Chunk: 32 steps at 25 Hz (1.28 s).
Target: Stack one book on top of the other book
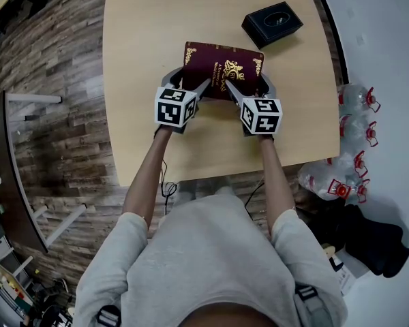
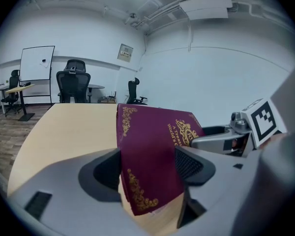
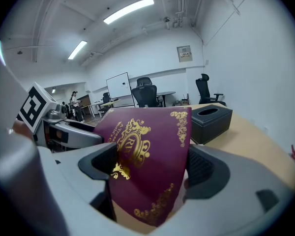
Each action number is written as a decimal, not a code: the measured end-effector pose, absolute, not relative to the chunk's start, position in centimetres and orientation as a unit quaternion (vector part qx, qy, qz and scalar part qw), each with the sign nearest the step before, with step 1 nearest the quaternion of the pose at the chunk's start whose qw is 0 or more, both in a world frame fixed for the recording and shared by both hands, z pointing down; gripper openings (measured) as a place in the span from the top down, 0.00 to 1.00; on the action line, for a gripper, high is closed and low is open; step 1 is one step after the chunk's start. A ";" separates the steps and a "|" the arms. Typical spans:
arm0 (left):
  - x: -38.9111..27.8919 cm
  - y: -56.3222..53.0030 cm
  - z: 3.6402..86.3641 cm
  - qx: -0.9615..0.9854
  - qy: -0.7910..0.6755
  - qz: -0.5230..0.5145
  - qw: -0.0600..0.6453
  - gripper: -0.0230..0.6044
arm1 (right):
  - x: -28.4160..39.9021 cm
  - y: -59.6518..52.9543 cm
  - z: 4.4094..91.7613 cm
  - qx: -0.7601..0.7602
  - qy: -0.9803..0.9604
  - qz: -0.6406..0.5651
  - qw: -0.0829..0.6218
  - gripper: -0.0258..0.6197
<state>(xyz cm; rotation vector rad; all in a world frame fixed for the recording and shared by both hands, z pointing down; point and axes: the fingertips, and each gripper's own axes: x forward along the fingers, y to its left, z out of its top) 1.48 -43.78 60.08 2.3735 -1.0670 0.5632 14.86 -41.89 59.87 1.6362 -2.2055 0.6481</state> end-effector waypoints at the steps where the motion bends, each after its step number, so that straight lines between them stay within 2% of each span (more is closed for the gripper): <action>1: 1.7 -43.8 60.4 0.865 -0.388 0.209 0.240 0.41 | 15.0 -41.9 60.2 0.572 -0.770 0.231 0.161 0.29; 13: 2.4 -43.1 63.9 0.853 -0.376 0.237 0.273 0.42 | 15.9 -41.8 63.7 0.556 -0.763 0.269 0.192 0.29; 32: 3.1 -44.5 65.4 0.845 -0.366 0.250 0.300 0.42 | 16.5 -43.2 65.5 0.543 -0.759 0.310 0.181 0.29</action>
